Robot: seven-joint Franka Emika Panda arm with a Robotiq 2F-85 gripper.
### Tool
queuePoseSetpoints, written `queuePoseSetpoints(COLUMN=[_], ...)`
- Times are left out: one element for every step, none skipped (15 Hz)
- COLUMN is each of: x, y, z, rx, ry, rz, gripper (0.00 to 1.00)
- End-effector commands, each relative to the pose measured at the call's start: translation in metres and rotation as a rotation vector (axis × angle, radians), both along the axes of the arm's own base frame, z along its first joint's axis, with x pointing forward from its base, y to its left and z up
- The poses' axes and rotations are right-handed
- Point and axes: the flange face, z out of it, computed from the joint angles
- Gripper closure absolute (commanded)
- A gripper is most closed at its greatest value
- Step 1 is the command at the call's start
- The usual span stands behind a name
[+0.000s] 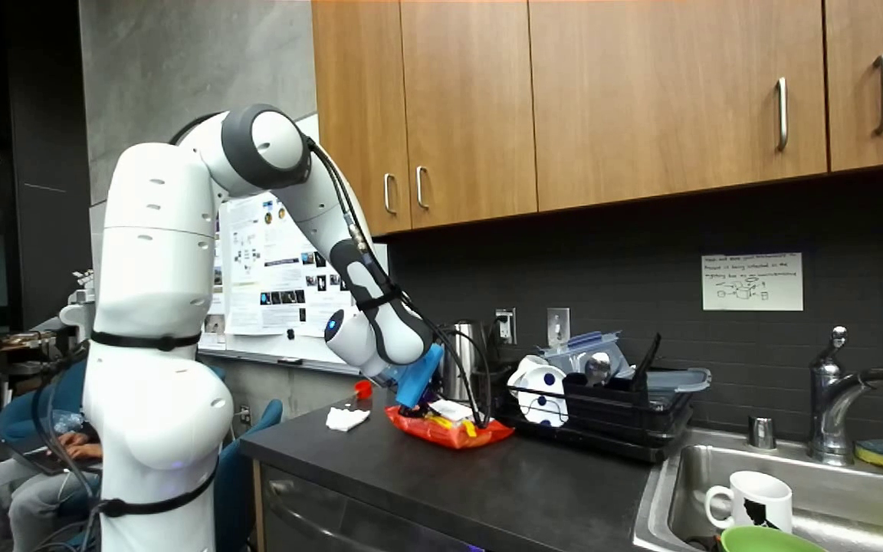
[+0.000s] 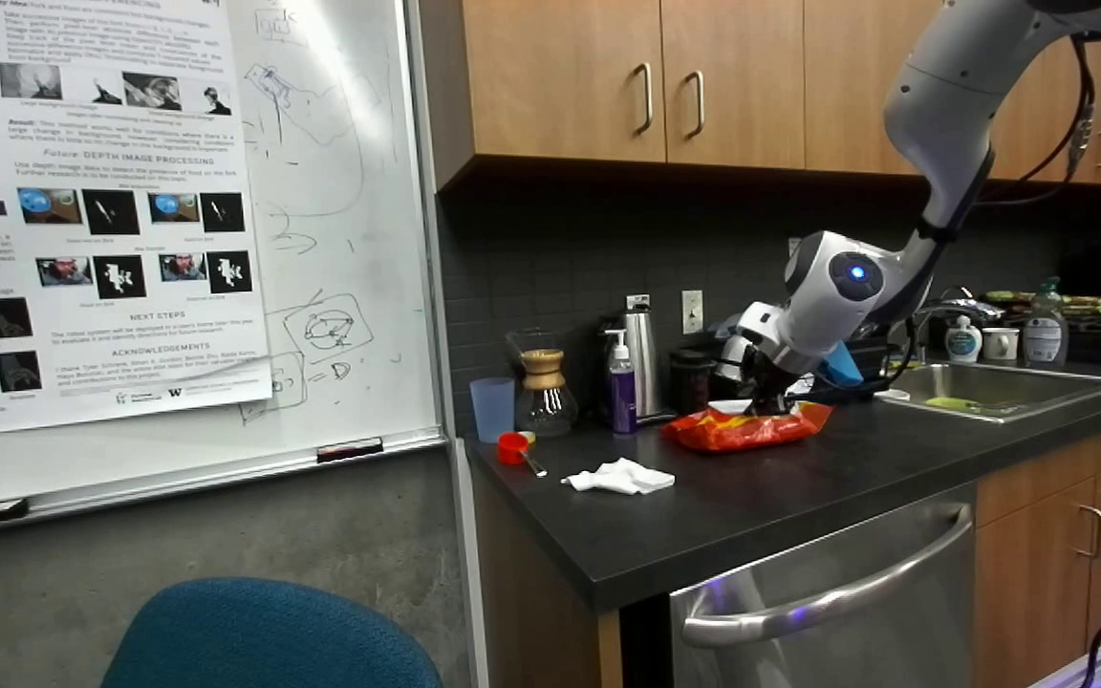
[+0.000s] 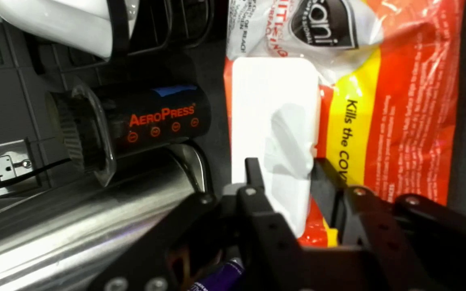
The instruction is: Open the orange packet.
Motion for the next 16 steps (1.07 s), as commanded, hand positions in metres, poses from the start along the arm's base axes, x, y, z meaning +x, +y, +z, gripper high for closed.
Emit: queuePoseSetpoints(x=[0.0052,0.0050,0.0046,0.0045,0.0042,0.0042,0.0040,0.0040,0.0033,0.0023,0.0016,0.0012,0.0009,0.0006,0.0009,0.0015], y=[0.0004,0.0005,0.0008,0.0010,0.0011,0.0014,0.0016,0.0017,0.0015,0.0015,0.0014,0.0016,0.0018,0.0025,0.0034,0.0041], z=[0.0036,0.0036,0.0037,0.0037,0.0039,0.0041,0.0042,0.0045,0.0047,0.0050,0.0056,0.0066,0.0077,0.0092,0.0110,0.0125], rx=[-0.014,-0.015,-0.015,-0.016,-0.017,-0.017,-0.020,-0.022,-0.026,-0.030,-0.036,-0.040,-0.045,-0.052,-0.058,-0.064], ry=[0.001,0.002,0.003,0.004,0.004,0.005,0.007,0.007,0.012,0.018,0.019,0.022,0.023,0.022,0.017,0.013], rz=[0.025,0.026,0.028,0.029,0.030,0.032,0.034,0.036,0.038,0.042,0.045,0.050,0.054,0.060,0.064,0.067], gripper=[0.94,0.99,1.00,1.00,1.00,0.99,0.99,1.00,1.00,1.00,1.00,1.00,1.00,1.00,1.00,1.00])
